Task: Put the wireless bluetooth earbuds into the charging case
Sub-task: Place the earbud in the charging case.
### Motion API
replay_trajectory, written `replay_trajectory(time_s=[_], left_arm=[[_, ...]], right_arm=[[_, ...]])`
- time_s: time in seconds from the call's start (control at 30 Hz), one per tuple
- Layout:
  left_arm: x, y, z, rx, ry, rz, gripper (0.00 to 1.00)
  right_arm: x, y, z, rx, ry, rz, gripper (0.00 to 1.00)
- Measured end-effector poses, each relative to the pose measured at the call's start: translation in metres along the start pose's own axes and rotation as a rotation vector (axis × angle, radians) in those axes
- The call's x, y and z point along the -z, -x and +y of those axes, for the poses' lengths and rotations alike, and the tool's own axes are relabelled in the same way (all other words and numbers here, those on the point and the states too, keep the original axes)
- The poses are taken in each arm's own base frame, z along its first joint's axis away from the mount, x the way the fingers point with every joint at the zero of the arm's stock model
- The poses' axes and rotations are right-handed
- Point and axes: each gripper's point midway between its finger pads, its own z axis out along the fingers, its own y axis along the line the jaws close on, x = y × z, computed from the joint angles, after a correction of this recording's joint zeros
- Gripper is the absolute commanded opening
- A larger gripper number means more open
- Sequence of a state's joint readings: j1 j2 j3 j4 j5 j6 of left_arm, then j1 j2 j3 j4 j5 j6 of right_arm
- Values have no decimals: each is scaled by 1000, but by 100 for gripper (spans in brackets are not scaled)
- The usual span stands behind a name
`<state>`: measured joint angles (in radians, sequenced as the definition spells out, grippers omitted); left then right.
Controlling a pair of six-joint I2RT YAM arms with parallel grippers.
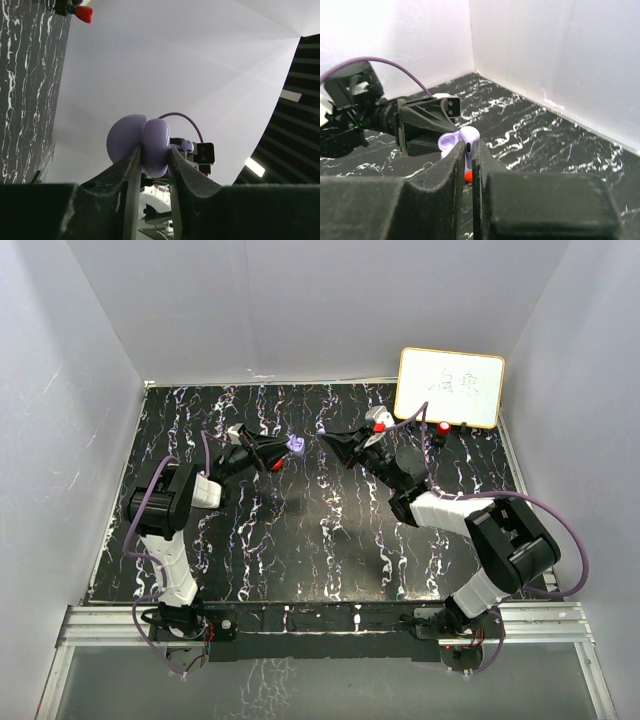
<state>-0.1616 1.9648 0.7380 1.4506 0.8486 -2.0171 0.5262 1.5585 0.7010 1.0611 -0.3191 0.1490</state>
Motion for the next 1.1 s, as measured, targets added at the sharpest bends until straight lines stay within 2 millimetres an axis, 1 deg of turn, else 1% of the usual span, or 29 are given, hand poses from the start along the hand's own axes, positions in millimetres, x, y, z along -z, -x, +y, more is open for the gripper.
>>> replay_trajectory(time_s=[0.07,0.17,0.23,0.37,0.63,0.87,1.0,1.1], left_arm=[[-3,-3,-2,-8,-4,11,0],[-7,-7,-5,-18,-9,24,0],[-10,-9,-8,-25,-13,33,0],[-12,-14,-9,-33,-14,47,0],[-17,-27,-10,-52,-11,90,0],[-18,-35,-13,-75,-9,125,0],[-18,-39,-16,-91,-11,146,0],[-19,-41,-17,-97,-7,161,0]], right_arm=[[-2,10,6,24,37,-42,0],[-4,16,12,50,81,-83,0],[-5,13,15,56,102,-92,0],[-6,1,19,51,139,-79,0],[-8,2,31,62,220,-129,0],[-14,2,35,65,262,-148,0],[-16,-10,35,52,276,-124,0],[-15,-15,33,43,282,-115,0]])
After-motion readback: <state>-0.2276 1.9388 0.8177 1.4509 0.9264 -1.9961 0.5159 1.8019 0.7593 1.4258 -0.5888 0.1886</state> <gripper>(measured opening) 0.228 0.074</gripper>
